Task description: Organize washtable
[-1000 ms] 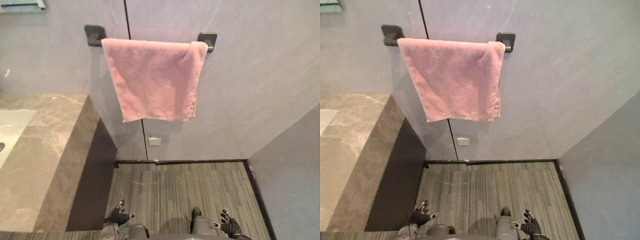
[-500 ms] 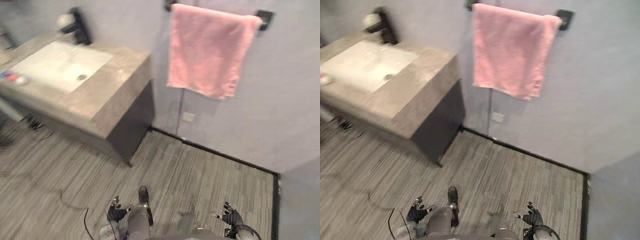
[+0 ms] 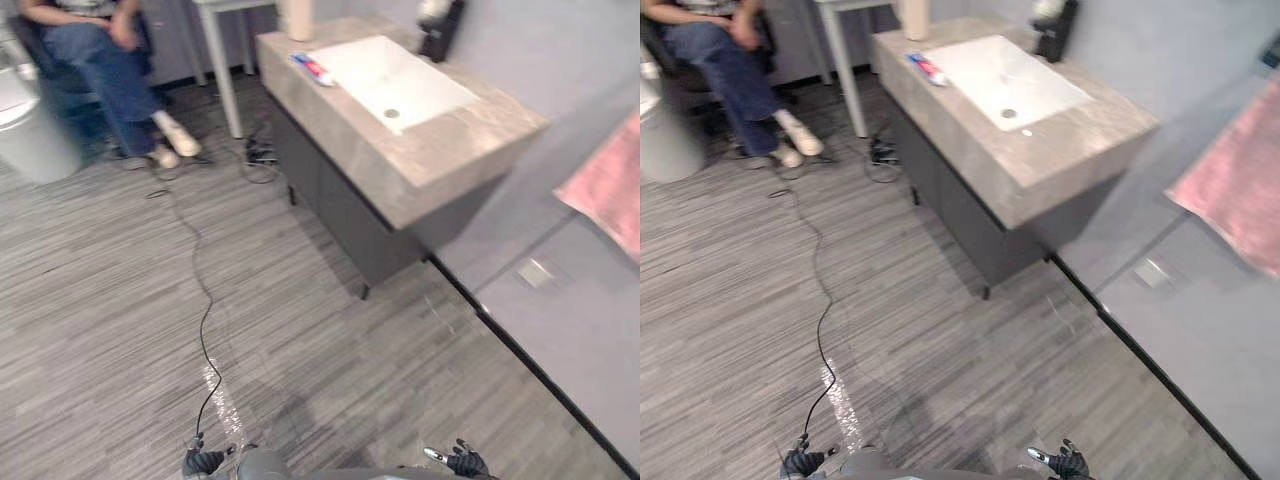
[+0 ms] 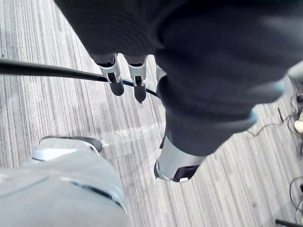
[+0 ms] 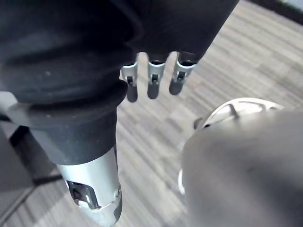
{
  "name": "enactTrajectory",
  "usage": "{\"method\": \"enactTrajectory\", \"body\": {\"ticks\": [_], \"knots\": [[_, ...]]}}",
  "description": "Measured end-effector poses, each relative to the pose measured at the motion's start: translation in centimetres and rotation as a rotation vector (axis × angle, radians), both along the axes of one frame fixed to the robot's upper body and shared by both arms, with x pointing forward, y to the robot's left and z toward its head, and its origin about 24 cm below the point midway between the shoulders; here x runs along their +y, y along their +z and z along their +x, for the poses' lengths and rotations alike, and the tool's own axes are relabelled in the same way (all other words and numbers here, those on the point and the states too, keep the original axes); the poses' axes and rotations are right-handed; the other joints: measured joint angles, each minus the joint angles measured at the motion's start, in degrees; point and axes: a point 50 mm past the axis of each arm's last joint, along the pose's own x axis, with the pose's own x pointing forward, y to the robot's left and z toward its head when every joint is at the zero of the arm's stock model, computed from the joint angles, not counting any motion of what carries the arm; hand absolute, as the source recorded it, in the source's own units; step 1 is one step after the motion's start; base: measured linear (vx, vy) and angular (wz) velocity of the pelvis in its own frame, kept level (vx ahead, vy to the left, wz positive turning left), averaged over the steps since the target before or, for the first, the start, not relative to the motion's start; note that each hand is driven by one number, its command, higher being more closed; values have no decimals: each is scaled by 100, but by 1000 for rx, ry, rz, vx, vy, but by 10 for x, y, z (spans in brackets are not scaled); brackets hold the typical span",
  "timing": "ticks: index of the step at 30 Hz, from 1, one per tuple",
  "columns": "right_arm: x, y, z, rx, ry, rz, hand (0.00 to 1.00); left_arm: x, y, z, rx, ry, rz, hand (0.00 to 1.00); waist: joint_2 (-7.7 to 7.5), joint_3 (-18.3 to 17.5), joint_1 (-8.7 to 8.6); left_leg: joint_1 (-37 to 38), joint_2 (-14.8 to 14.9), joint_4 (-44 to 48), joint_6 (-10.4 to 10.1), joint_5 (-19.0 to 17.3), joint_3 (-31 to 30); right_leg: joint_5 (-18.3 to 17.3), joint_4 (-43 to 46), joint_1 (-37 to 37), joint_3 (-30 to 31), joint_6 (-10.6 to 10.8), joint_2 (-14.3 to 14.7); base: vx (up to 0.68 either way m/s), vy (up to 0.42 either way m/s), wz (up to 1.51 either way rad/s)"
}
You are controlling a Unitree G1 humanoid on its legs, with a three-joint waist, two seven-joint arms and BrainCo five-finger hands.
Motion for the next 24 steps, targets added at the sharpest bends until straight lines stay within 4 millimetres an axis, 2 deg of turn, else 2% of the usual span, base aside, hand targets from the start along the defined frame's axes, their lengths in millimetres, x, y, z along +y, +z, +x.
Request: {"method": "enactTrajectory", "body": {"ticks": [1,2,3,4,5,6,7,8,9,11,12,13,14,15,16,17,18,19,20,21,22,23,24], "knots": [[-5,1,-1,1,-11,-13,0,-4,-1,0,8,-27,-2,0,59,-15,-33,-153,-185,232,211,-188,-127,5,365,-10,74,-11,-239,9,386,131],[-14,2,-6,8,-35,-32,0,-16,-4,0,15,-55,-24,0,187,51,-143,-164,-467,322,395,-478,-332,23,986,-126,626,-596,-496,10,542,159],[-22,3,-12,19,-55,-49,0,-22,-8,-6,46,-85,-31,0,351,104,-144,8,-716,287,622,-627,-458,57,1591,-406,1834,-935,-497,25,500,121],[-24,3,-12,16,-62,-53,0,-23,-8,-7,52,-92,-33,0,459,151,-146,90,-740,282,669,-654,-512,-264,1835,-528,2386,-600,-278,43,338,66],[-21,4,-10,7,-55,-51,0,-18,-10,-18,89,-84,-18,0,405,196,-138,246,-764,206,779,-681,-615,-875,2354,-871,3139,-345,304,59,139,27],[-13,2,-9,2,-53,-32,0,-12,-10,-22,110,-79,-4,0,295,204,-140,442,-845,11,829,-665,-620,-1347,2721,-1210,3302,-459,830,61,106,25],[-9,2,-8,-2,-49,-25,0,-11,-10,-21,110,-78,-2,0,236,222,-149,514,-864,-76,843,-656,-619,-1477,2773,-1328,3231,-522,1032,87,59,35],[-3,2,-7,-11,-29,-17,0,-16,-10,-16,97,-83,-13,0,144,258,-177,601,-878,-185,824,-668,-623,-1654,2703,-1600,3036,-577,1412,76,-26,48],[-2,3,-6,-23,-30,-18,0,-15,-9,-7,81,-97,-6,0,100,286,-178,624,-881,-244,807,-678,-669,-1725,2492,-1865,2990,-521,1699,73,-63,59],[0,2,-9,-16,-42,-11,0,-15,-6,6,55,-120,7,0,85,283,-210,725,-941,-486,803,-677,-968,-1688,1960,-2145,3138,-496,1845,105,-118,83],[2,2,-9,-14,-43,-6,0,-14,-5,10,48,-127,12,0,69,277,-245,769,-949,-586,795,-675,-1045,-1663,1747,-2195,3270,-484,1828,229,-208,123],[4,1,-15,4,-49,1,0,-13,-4,16,32,-125,15,0,-60,231,-341,862,-967,-581,704,-667,-1186,-1447,1499,-2183,3400,-434,1705,287,-262,111],[5,0,-20,15,-54,4,0,-15,-4,17,24,-119,10,0,-57,238,-314,849,-861,-245,545,-783,-1296,-1290,1627,-2104,3234,-647,1731,429,-380,102],[0,1,-22,19,-51,-8,0,-19,-5,13,29,-100,-5,0,59,202,-318,790,-641,274,453,-997,-1333,-1358,1694,-1941,3018,-760,1869,376,-311,50],[-3,1,-23,23,-48,-12,0,-21,-6,12,29,-87,-13,0,149,157,-321,638,-515,861,449,-1094,-1323,-1437,1693,-1862,2948,-826,1989,411,-271,21],[-6,2,-23,27,-43,-21,0,-22,-5,11,13,-52,-18,0,268,136,-307,221,-287,2190,434,-1045,-1280,-1601,1693,-1691,2872,-890,2226,226,-114,3],[-7,2,-24,28,-42,-24,0,-23,-3,12,-4,-30,-22,0,306,128,-304,54,-167,2817,452,-779,-1245,-1679,1690,-1591,2827,-939,2329,440,-164,-8],[-7,2,-26,34,-39,-26,0,-23,-2,13,-26,11,-26,0,366,100,-268,-178,187,3522,442,-199,-976,-1818,1664,-1385,2812,-1067,2529,456,-154,-19],[-7,2,-28,41,-35,-25,0,-20,-1,11,-32,43,-26,0,342,116,-174,-296,539,3958,583,332,-615,-1892,1582,-1169,2847,-1150,2661,632,-191,-34],[-3,0,-31,66,-16,-19,0,-15,2,15,-55,65,-18,0,288,129,-92,-520,906,4619,628,354,-121,-1948,1394,-781,2985,-1245,2766,441,-116,-29],[-2,0,-32,73,-13,-17,0,-15,2,15,-58,71,-19,0,251,136,-88,-566,937,4701,651,328,-39,-1965,1354,-723,3016,-1255,2767,468,-71,-37],[-1,-1,-33,88,8,-18,0,-15,2,15,-62,84,-23,0,149,100,3,-724,981,4759,622,156,289,-1976,1076,-409,3177,-1245,2765,483,-15,-45],[-2,0,-28,84,42,-29,0,-15,2,15,-65,93,-28,0,174,89,59,-895,956,4515,536,-110,639,-1939,693,-106,3357,-1221,2759,490,21,-55]]}}
